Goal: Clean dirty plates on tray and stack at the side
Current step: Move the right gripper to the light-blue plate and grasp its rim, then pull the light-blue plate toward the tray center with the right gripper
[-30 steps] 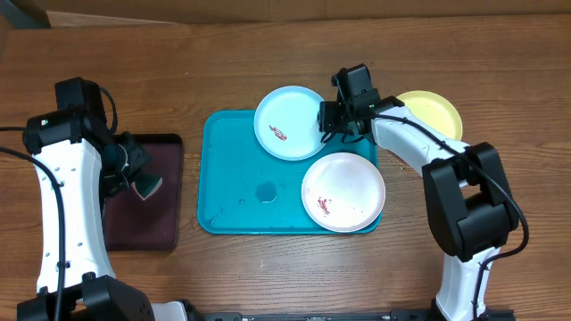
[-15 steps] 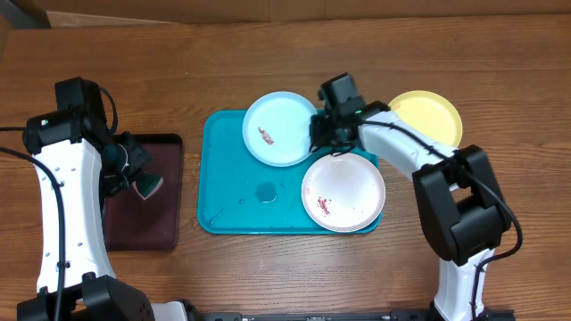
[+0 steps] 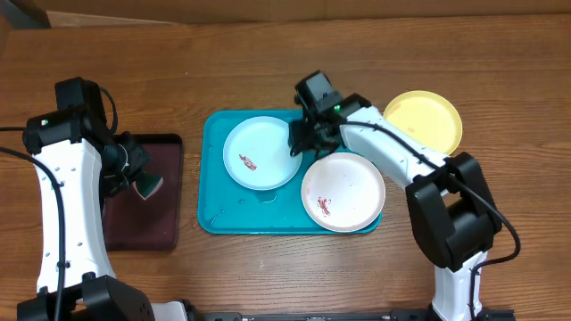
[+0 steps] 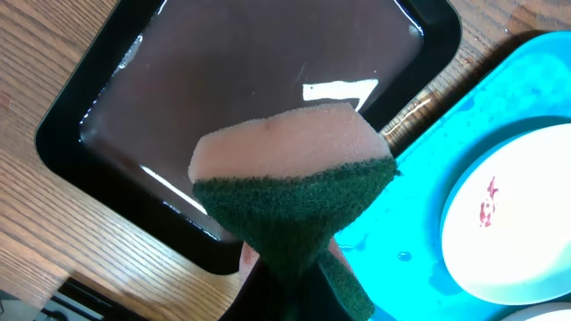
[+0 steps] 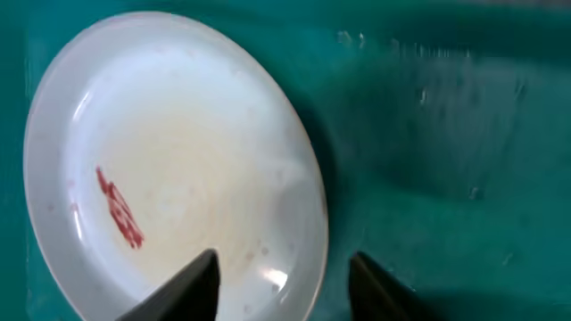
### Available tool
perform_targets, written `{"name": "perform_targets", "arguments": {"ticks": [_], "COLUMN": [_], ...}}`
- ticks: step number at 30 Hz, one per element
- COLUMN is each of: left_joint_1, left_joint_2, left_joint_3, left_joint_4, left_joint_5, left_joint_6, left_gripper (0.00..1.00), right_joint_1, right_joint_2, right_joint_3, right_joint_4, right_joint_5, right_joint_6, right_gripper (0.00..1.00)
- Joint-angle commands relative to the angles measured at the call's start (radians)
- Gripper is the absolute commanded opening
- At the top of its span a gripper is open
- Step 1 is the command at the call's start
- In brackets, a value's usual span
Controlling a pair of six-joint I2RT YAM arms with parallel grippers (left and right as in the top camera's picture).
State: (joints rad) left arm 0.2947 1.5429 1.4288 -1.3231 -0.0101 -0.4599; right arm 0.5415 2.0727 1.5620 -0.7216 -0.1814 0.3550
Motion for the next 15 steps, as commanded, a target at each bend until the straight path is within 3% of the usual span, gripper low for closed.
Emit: {"name": "perform_targets", "arguments": {"ticks": [1,15], "left_joint_1": [0.000,0.000], "left_joint_2": [0.000,0.000], "left_joint_3": [-0.003,-0.003], "left_joint_4": [0.000,0.000], "left_joint_5": [0.011,0.011], "left_joint_6": [0.019,0.019], "left_gripper": [0.04,0.04], "right_joint_1": [-0.033,0.006], "right_joint_2": [-0.035,0.098], "right_joint_3": [0.034,0.029], "right_joint_4": [0.019,0.091], "right_joint_5": [0.054,0.052], "right_joint_6": [-0.007,-0.126], "right_gripper": [0.53,0.47]}}
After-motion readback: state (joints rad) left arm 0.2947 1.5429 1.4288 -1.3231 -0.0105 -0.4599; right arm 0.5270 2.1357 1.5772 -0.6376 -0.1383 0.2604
